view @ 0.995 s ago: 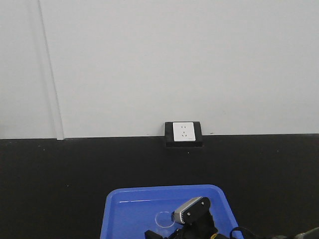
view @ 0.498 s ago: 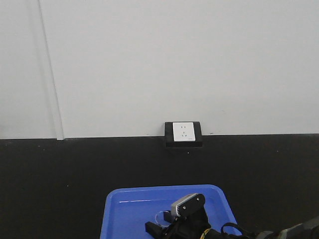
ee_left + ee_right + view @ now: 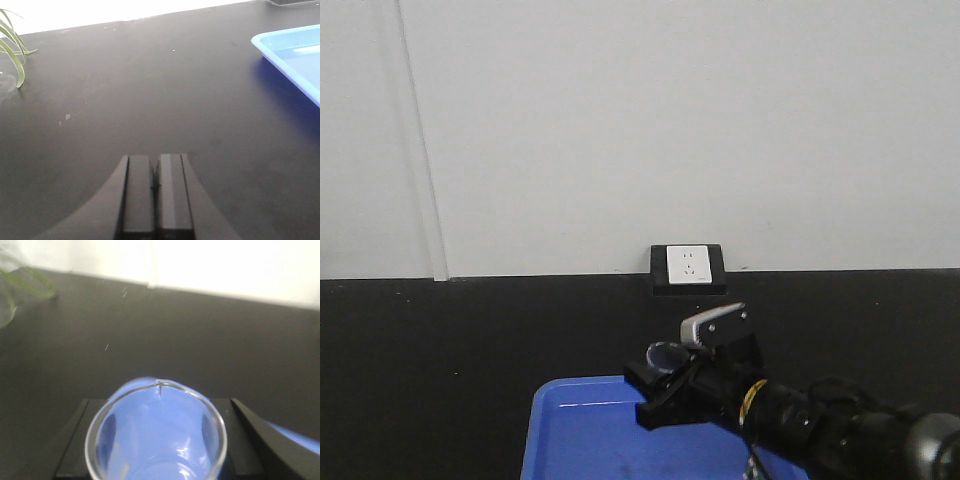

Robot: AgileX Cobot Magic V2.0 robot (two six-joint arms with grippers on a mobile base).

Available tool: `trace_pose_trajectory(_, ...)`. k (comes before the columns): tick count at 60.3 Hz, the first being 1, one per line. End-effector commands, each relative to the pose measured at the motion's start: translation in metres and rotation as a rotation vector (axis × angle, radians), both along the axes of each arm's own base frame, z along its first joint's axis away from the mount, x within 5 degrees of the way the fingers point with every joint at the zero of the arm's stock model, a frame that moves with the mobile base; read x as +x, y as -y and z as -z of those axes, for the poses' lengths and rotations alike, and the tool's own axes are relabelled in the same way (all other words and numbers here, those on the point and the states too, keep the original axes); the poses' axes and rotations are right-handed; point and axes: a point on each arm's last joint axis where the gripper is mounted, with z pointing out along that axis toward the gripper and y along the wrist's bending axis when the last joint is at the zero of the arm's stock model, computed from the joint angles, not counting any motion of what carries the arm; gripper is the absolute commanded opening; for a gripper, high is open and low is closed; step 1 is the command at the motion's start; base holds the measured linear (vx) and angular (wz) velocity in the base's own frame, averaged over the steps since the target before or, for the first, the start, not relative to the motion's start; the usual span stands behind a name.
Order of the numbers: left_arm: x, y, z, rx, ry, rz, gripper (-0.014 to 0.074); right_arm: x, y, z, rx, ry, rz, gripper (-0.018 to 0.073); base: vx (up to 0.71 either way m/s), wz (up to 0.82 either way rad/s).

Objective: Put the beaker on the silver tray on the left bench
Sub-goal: 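Close the right gripper on the beaker and lift it out of the tray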

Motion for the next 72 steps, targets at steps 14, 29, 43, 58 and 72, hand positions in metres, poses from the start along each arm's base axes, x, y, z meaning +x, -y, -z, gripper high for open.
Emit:
trace_pose_trajectory(14, 0.002, 0.001, 0.000, -0.005, 0.062, 0.010, 0.0001, -0.088, 0.060, -0.142, -0.097, 0.154, 0.218, -0.0014, 0.00, 0.00)
trace_pose_trajectory(29, 0.002, 0.001, 0.000, -0.005, 0.062, 0.010, 0.0001, -0.192, 0.111, -0.146, -0.072, 0.249, 0.307, -0.0012, 0.00, 0.00)
trace_pose_trajectory(43, 0.002, 0.001, 0.000, -0.005, 0.062, 0.010, 0.0001, -0.241, 0.137, -0.138, -0.036, 0.312, 0.373, -0.0011, 0.00, 0.00)
trace_pose_trajectory(58, 0.002, 0.001, 0.000, -0.005, 0.062, 0.010, 0.0001, -0.262, 0.146, -0.148, 0.016, 0.389, 0.381, -0.0011, 0.00, 0.00)
trace_pose_trajectory(72, 0.002, 0.001, 0.000, -0.005, 0.062, 0.010, 0.0001, -0.263, 0.146, -0.148, 0.020, 0.395, 0.380, -0.0011, 0.00, 0.00)
